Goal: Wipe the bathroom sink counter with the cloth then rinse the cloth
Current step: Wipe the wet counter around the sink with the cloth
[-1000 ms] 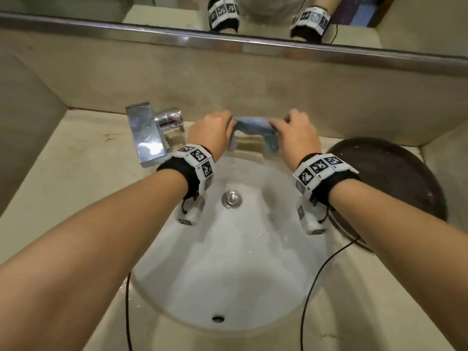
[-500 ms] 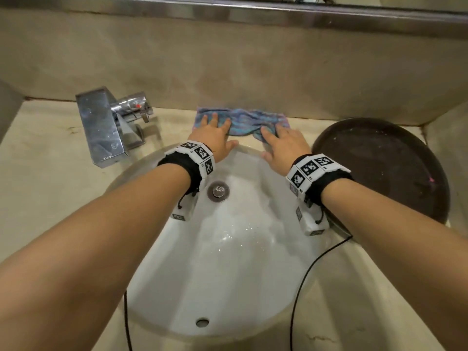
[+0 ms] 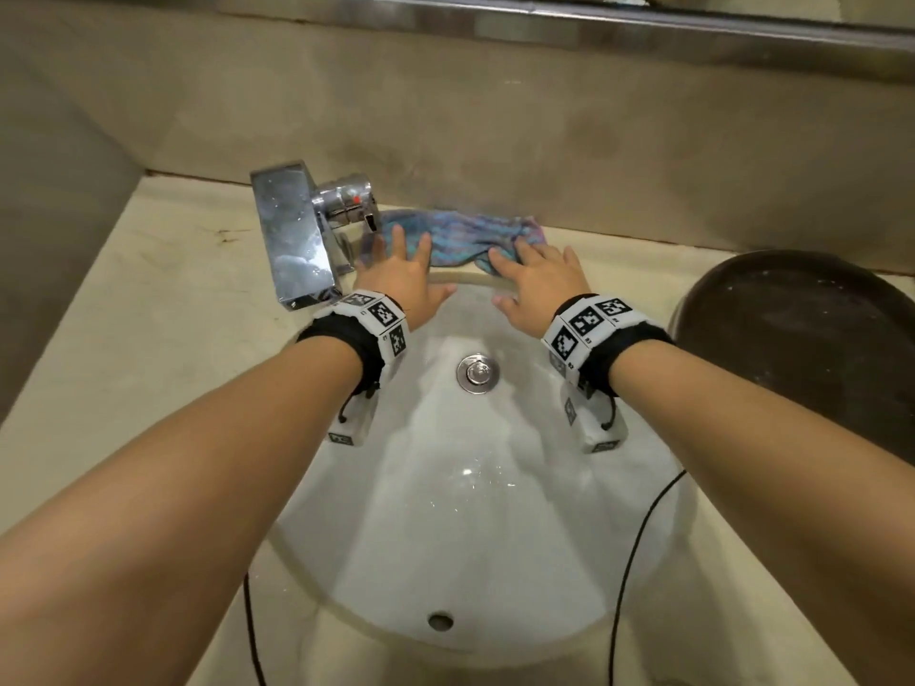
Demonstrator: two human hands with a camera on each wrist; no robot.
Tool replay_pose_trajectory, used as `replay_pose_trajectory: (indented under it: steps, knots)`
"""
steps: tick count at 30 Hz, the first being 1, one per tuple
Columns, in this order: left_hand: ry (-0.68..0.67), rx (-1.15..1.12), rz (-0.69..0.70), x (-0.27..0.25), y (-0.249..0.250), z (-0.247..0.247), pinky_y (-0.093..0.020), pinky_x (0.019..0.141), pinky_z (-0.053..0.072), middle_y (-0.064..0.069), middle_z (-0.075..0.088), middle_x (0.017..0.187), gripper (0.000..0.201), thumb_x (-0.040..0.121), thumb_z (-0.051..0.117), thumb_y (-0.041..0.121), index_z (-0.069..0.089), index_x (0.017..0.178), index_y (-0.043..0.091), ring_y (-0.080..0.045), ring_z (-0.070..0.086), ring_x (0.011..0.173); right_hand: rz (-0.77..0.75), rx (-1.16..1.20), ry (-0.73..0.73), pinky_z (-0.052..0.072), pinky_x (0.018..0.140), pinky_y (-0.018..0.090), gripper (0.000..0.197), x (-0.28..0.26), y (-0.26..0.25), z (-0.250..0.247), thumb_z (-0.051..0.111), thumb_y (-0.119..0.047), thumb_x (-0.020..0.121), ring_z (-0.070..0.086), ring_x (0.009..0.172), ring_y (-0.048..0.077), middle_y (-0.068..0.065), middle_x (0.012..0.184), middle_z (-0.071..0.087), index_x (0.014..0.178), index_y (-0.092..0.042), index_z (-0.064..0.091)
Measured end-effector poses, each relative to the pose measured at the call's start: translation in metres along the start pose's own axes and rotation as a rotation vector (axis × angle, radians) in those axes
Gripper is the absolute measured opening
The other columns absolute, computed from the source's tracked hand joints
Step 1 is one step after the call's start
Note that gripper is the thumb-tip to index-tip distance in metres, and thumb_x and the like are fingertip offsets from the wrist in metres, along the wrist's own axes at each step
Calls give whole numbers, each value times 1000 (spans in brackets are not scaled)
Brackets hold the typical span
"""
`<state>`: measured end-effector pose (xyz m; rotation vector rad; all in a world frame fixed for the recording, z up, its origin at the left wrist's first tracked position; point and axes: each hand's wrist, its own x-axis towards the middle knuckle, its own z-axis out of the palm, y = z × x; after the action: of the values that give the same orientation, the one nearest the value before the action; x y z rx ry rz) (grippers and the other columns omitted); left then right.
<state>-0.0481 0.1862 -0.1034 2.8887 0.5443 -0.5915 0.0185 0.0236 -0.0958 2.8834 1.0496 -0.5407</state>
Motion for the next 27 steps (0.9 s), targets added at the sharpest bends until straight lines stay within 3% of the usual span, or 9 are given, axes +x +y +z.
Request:
replay_pose_trajectory:
  steps: [10, 16, 22, 27]
  knots:
    - [24, -11, -18, -13, 0, 9, -50, 119, 13, -15, -8, 159, 79, 91, 30, 60, -1, 151, 19, -37, 1, 146, -46, -52, 42, 10, 116, 53, 58, -5, 3, -2, 45, -37, 94, 31, 139, 26, 6, 151, 32, 147, -25, 27]
    - [20, -11, -37, -12, 20, 4, -54, 117, 15, -15, -4, 159, 83, 87, 30, 66, 5, 151, 20, -39, 0, 146, -1, -58, -1, 3, 113, 62, 56, -18, 17, -1, 42, -30, 95, 31, 140, 22, 4, 154, 24, 148, -28, 23]
    - [-34, 23, 77, -9, 66, 4, -51, 118, 8, -13, -6, 159, 83, 87, 31, 67, 2, 151, 22, -38, -3, 146, 132, -78, -17, 1, 112, 66, 49, -29, 63, -3, 38, -25, 96, 41, 135, 24, 3, 150, 33, 144, -29, 32]
    - [-50, 82, 184, -2, 112, 2, -50, 119, 13, -14, -1, 159, 82, 87, 31, 67, 5, 151, 22, -40, 2, 145, 220, -155, -11, -11, 108, 68, 43, -50, 107, -6, 37, -33, 96, 32, 140, 22, -1, 149, 38, 140, -34, 38]
